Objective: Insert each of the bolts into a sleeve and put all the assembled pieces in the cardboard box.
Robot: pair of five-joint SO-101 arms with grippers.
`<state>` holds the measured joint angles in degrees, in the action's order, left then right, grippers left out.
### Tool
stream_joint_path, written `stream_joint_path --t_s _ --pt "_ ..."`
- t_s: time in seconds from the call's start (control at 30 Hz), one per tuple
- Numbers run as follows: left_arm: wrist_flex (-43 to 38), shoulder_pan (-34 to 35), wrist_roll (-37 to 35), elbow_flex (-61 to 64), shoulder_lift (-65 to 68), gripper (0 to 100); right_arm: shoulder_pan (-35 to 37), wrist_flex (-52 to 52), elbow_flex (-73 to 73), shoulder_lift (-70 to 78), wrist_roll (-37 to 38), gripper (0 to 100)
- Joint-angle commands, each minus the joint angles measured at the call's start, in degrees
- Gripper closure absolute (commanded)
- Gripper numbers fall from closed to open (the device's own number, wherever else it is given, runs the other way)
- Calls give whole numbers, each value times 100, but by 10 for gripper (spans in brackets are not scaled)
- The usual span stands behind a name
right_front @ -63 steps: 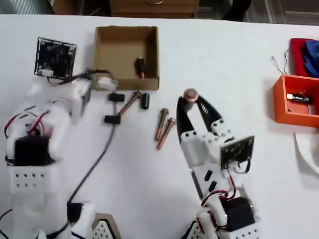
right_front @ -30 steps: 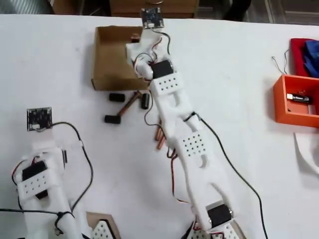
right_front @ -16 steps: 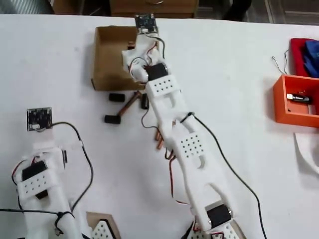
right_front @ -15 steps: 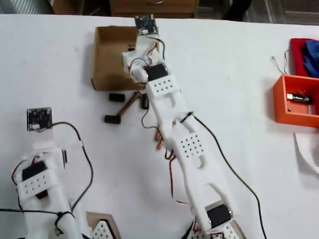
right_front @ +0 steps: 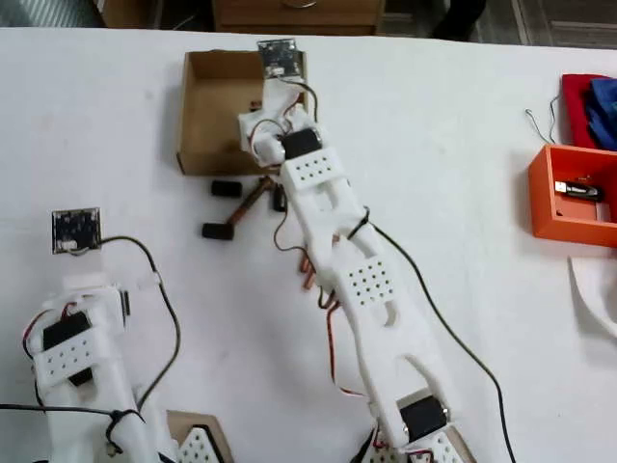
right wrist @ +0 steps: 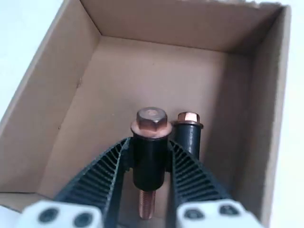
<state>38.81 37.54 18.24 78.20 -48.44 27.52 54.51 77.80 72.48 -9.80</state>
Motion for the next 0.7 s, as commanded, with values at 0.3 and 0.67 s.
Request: stream_joint_path --t_s 0.3,0.67 --pt "-62 53 9 -13 -53 854 48 365 53 -119 35 977" --pt "-62 53 9 -4 -53 854 75 330 105 251 35 974"
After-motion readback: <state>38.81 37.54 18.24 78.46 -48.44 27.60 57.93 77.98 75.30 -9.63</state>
